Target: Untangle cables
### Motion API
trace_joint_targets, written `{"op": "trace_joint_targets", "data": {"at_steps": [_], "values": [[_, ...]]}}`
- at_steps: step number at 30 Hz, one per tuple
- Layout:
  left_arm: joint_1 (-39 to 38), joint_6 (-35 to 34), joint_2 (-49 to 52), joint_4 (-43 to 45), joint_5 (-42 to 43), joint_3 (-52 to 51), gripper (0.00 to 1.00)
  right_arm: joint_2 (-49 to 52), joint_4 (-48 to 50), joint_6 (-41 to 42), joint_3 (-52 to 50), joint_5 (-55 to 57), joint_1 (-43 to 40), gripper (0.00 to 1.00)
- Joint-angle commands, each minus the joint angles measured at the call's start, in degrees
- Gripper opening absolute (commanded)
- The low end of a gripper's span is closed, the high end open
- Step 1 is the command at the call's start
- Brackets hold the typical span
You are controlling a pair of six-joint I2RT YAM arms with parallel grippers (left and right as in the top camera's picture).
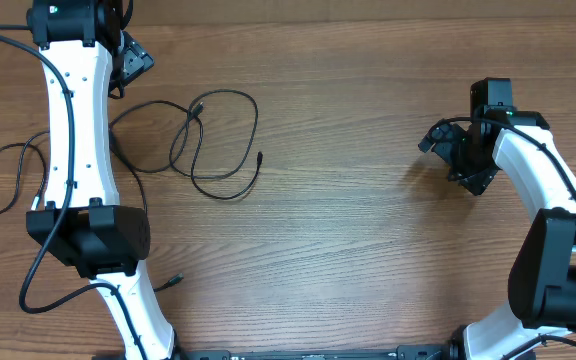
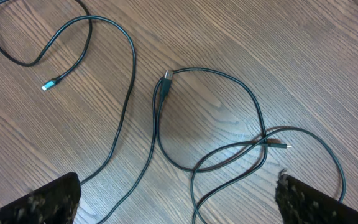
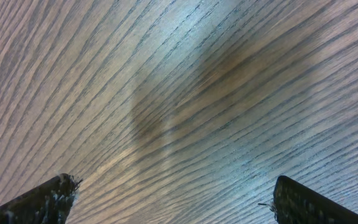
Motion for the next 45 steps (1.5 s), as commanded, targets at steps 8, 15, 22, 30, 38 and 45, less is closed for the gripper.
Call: {"op": "trace_joint_targets", "data": {"at_steps": [8, 15, 22, 30, 38, 45], "values": [[-0.3, 1.6, -15.2, 0.5, -3.4, -0.3, 1.00, 0.2, 0.2, 0.2, 0.4, 0.5, 0.2, 1.00], [-0.7, 2.9, -24.7, 0.3, -7.1, -3.1, 1.00, 0.2, 0.2, 0.2, 0.4, 0.5, 0.2, 1.00], [-2.8, 3.0, -34.2, 7.6, -6.8, -24.2, 1.00, 0.2, 0.2, 0.2, 0.4, 0.5, 0.2, 1.00], [-6.1, 11.5, -47.0, 37.0, 1.7, -58.9, 1.00, 0.2, 0.2, 0.2, 0.4, 0.5, 0.2, 1.00], [-6.5, 21.0, -59.3, 69.2, 12.6, -89.1, 1.00, 0.2, 0.2, 0.2, 0.4, 0.5, 0.2, 1.00], [-6.5, 19.4, -69.9, 87.7, 13.2, -110.4, 1.00, 0.2, 0.2, 0.2, 0.4, 0.5, 0.2, 1.00]]}}
